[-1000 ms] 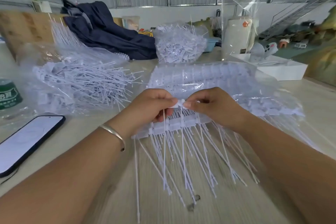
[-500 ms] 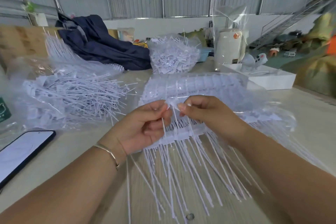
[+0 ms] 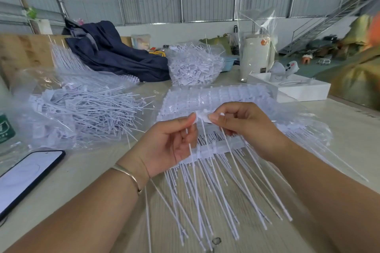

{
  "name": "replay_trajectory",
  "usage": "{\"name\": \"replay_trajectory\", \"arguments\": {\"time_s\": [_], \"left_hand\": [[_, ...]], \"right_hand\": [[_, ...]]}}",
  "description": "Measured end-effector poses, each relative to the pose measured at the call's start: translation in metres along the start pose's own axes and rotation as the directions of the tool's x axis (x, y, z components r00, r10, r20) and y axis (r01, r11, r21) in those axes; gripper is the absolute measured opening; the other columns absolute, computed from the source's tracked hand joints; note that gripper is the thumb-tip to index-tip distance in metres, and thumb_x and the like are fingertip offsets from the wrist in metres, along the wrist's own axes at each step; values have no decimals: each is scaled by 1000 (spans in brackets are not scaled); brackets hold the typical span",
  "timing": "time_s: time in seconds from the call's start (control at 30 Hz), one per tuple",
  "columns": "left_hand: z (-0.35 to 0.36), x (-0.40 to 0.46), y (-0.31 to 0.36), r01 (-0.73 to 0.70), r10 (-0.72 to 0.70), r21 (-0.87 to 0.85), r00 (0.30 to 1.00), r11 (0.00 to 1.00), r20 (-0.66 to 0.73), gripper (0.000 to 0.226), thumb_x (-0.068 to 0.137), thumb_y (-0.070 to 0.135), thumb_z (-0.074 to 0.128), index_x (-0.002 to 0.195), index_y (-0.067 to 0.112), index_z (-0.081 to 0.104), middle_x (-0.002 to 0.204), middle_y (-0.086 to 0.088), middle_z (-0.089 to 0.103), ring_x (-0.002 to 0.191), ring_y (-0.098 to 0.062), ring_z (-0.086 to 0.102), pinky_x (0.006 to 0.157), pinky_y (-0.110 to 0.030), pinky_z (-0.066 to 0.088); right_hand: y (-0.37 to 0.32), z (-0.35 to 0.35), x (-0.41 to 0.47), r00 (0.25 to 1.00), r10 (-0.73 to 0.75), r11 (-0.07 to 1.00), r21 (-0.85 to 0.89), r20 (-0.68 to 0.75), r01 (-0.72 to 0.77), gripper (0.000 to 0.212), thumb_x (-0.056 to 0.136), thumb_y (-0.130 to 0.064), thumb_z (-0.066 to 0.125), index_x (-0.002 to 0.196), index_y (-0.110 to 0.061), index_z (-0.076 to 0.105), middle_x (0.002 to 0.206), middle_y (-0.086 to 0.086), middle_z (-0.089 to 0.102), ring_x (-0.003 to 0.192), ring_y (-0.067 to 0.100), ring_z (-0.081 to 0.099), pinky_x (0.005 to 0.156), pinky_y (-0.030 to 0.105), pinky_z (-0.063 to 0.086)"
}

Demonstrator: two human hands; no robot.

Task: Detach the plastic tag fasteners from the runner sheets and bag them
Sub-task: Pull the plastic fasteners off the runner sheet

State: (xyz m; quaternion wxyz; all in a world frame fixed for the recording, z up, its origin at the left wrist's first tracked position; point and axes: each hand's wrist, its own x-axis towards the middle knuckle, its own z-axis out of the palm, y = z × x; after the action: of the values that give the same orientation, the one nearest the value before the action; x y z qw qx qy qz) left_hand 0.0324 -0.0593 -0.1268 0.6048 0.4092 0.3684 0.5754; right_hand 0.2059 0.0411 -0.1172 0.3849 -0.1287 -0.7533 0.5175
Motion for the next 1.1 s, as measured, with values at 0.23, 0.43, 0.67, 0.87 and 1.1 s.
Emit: {"name": "replay_trajectory", "arguments": {"time_s": [0.23,0.43,0.67,0.87,1.1], "left_hand": [[-3,1,3,-73,127,210,959,975,-255,14,71,27,73,72,16,65,65,0,60,57,-9,55,47,-17,40],[-6,4,0,-52,80,130,972,990,-221,5,77,14,67,73,17,65,67,0,51,44,-3,31,35,-13,20],[-5,3,6,17,107,371,944,929,-312,13,71,20,74,61,23,67,55,7,33,40,-5,22,33,-14,16],[-2,6,7,56,120,425,919,903,-375,20,78,11,75,64,20,64,51,7,32,39,-7,22,35,-13,17],[-4,1,12,273,-79,535,931,800,-357,36,76,3,73,48,20,58,47,7,31,39,-7,20,37,-16,15]], "right_hand": [[9,3,2,967,-78,997,-3,-242,80,9,79,-15,78,87,-16,80,63,-14,69,52,1,52,56,15,44],[21,5,0,982,-47,997,-73,-184,34,13,82,-10,75,94,-11,78,62,-19,68,58,-6,60,58,5,42],[21,4,2,992,35,995,-92,-121,-47,9,81,-13,77,89,-12,80,82,-7,76,61,-7,63,58,5,44],[23,0,3,991,104,982,-151,-89,-117,11,80,-17,78,90,-13,80,73,-9,75,67,-1,67,64,9,45],[16,-3,3,983,181,964,-193,-20,-181,5,73,-12,78,75,-16,80,77,0,76,80,7,70,72,15,51]]}}
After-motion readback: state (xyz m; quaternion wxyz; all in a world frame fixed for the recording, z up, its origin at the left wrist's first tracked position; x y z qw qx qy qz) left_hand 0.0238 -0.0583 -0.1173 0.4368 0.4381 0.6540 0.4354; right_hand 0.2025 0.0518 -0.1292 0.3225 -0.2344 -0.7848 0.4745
